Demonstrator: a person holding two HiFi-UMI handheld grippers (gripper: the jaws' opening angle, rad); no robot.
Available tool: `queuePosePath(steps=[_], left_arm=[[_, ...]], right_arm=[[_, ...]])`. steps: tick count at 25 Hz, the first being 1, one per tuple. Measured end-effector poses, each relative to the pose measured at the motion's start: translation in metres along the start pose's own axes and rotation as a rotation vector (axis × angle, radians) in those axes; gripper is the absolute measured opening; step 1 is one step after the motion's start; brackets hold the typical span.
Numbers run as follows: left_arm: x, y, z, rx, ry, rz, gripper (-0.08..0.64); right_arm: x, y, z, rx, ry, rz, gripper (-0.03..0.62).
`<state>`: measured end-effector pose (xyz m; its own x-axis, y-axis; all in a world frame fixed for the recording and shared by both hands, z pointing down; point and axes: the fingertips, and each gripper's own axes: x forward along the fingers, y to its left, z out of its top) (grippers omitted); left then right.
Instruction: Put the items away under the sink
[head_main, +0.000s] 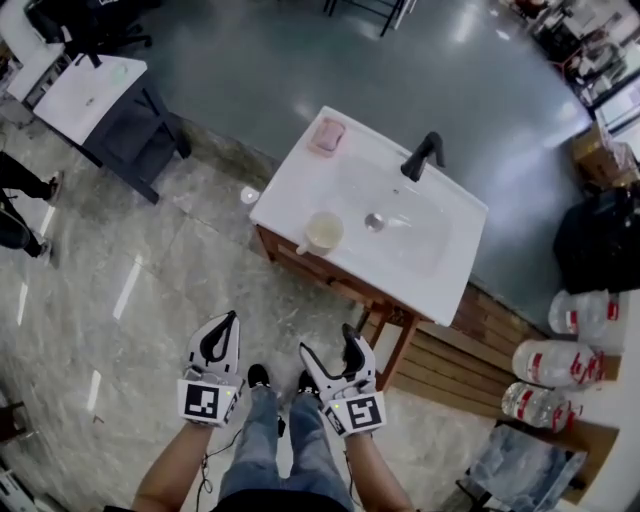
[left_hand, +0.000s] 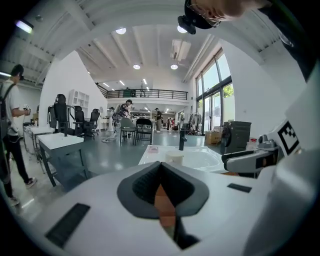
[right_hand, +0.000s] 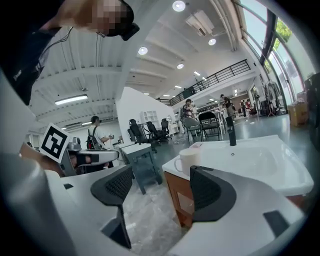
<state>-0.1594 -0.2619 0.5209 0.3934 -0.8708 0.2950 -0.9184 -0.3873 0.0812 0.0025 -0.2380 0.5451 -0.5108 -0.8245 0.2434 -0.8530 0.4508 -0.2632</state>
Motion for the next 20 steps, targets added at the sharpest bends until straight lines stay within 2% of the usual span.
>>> queuePosePath(steps=[4, 5, 9, 16, 20], left_arm=[[0.035, 0.018, -0.03, 0.023, 0.035, 0.021, 0.008], [0.044, 0.023, -0.037, 0.026, 0.045, 0.031, 0.008], [0.074, 0.038, -0.054, 0.025, 0.023, 0.041, 0.008], [0.109, 0.049, -0.074, 0.025, 0.041, 0.04, 0.008], [0.12, 0.052, -0.073, 0.018, 0.043, 0.032, 0.008]], right_arm=[[0.045, -0.016, -0.028, -0.022, -0.01, -0.001, 0.354], [0.055, -0.02, -0.035, -0.033, -0.012, 0.0, 0.333], [0.093, -0.03, -0.054, -0.065, -0.018, 0.007, 0.33], [0.148, -0.042, -0.039, -0.136, -0.046, 0.001, 0.305], [0.175, -0.043, -0.03, -0.138, -0.055, 0.004, 0.284]])
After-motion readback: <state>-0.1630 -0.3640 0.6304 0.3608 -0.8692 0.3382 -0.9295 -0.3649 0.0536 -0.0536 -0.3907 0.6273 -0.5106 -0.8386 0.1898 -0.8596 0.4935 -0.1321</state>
